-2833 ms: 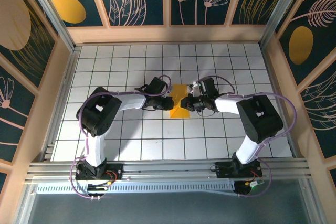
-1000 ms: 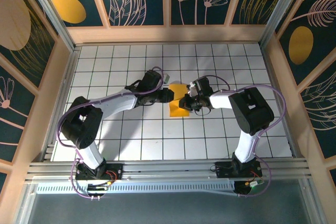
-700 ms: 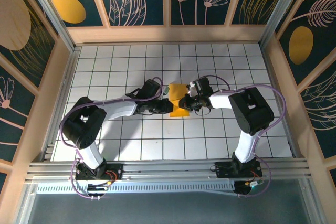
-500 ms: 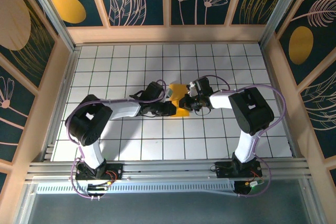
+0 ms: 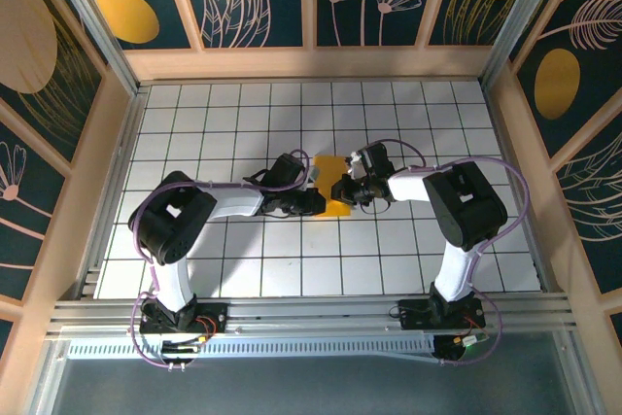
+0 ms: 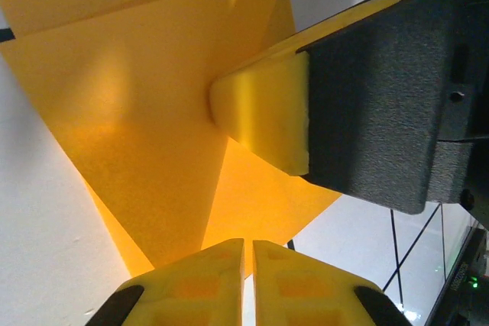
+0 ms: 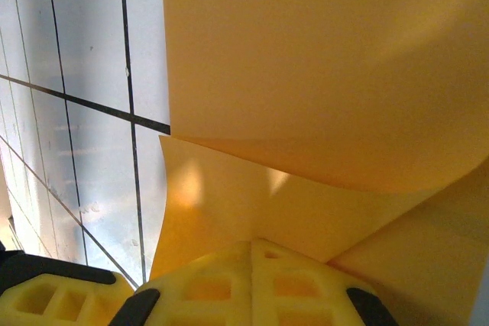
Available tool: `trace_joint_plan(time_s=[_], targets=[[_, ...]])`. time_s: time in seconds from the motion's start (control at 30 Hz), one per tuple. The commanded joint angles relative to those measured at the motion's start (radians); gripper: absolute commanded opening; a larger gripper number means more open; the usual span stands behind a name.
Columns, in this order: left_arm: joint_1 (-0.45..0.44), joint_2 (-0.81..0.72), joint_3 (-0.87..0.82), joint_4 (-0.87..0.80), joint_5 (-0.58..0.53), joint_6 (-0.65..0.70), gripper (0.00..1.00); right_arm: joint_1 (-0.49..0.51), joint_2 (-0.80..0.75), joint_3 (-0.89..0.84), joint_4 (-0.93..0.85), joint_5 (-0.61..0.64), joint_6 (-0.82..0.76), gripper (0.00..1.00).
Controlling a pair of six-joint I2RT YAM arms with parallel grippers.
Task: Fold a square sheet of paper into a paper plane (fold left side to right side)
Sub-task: Fold the triangle a second time at the center of the table.
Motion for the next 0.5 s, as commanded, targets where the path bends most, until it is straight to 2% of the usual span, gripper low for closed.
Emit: trace_joint_plan(time_s=[0.0,0.47], targets=[[-0.002,0.022,0.002,0.014,-0.018,-0.009,0.11,0.006,0.028,-0.006,-0.067,0.047,-0.029,0.0],[-0.003,0.034,-0.014,-0.008,-0.04,0.003,0.11,0.007,0.029,-0.004,-0.076,0.051,-0.033,0.0]])
